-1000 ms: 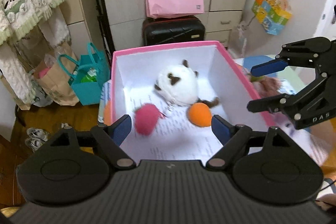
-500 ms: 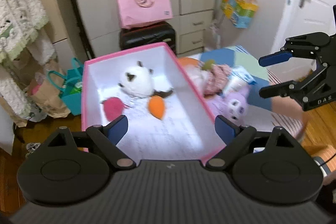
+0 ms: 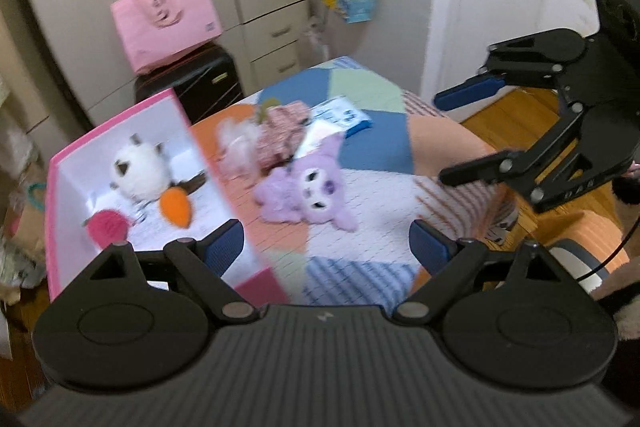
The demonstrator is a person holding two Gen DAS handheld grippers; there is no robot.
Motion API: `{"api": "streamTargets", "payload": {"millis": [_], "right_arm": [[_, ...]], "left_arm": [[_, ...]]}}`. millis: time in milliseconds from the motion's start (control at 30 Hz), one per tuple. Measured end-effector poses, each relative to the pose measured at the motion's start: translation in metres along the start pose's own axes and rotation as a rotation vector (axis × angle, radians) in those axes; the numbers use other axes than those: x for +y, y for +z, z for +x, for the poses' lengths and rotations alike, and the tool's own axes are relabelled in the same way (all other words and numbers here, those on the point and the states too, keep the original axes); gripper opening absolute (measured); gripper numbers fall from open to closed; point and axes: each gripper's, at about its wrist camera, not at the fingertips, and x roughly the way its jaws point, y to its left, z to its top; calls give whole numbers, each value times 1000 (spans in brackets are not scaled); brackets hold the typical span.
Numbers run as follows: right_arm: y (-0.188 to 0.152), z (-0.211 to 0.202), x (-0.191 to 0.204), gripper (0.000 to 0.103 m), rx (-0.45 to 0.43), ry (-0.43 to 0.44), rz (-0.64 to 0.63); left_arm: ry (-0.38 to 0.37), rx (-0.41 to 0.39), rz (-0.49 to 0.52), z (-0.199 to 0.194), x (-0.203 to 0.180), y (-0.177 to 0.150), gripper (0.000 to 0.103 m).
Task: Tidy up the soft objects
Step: 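Move the left gripper toward the purple plush bunny on the table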
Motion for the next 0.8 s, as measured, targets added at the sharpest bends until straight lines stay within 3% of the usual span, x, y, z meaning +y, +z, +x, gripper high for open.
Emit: {"api": "streamTargets", "payload": {"millis": [167,400,600,800], "right_arm": [[-17,0,3,69,3,2,-13],[-38,5,1,69,6,8,-31],[-50,22,-3,70,-1,18,-43],[-57,44,-6,70,-24,32,-50]], "left_arm": [[-34,3,34,13,-20,10,90],[-79,38,-16,42,-22,18,89],[3,-6,-52,66,-22,17,88],[3,-31,-101,83,-22,15,87]]}}
